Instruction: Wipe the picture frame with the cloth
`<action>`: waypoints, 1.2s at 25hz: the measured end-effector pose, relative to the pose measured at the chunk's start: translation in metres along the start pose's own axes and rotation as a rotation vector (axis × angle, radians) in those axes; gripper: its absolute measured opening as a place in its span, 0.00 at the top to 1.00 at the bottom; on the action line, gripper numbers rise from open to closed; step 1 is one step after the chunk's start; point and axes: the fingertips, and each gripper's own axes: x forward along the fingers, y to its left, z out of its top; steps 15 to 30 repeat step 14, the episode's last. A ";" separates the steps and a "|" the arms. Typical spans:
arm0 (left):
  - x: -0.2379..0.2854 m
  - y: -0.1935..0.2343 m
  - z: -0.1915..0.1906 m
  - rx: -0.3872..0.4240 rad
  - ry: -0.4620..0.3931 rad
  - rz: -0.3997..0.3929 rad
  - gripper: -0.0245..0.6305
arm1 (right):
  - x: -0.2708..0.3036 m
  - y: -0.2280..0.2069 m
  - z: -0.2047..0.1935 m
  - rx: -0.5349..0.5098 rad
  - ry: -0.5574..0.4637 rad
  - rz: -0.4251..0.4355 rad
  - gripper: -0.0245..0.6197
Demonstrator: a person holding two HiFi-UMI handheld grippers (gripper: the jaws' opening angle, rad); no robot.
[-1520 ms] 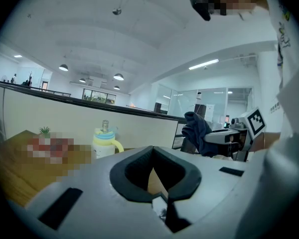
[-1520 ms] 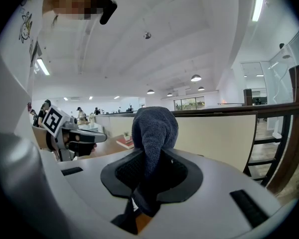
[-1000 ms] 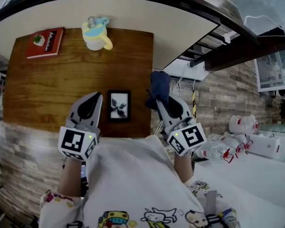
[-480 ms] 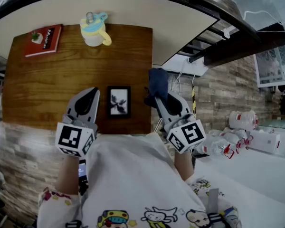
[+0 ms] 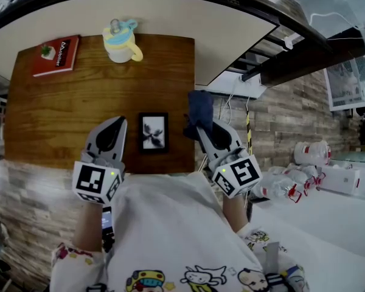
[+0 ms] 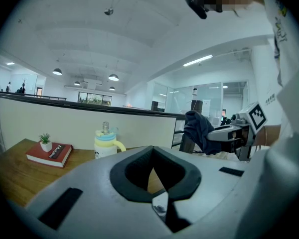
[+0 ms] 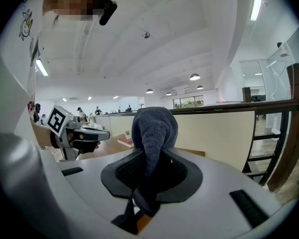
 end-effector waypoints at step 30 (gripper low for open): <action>-0.007 0.009 -0.003 0.005 0.007 0.007 0.96 | -0.001 0.008 -0.003 0.000 0.006 -0.007 0.86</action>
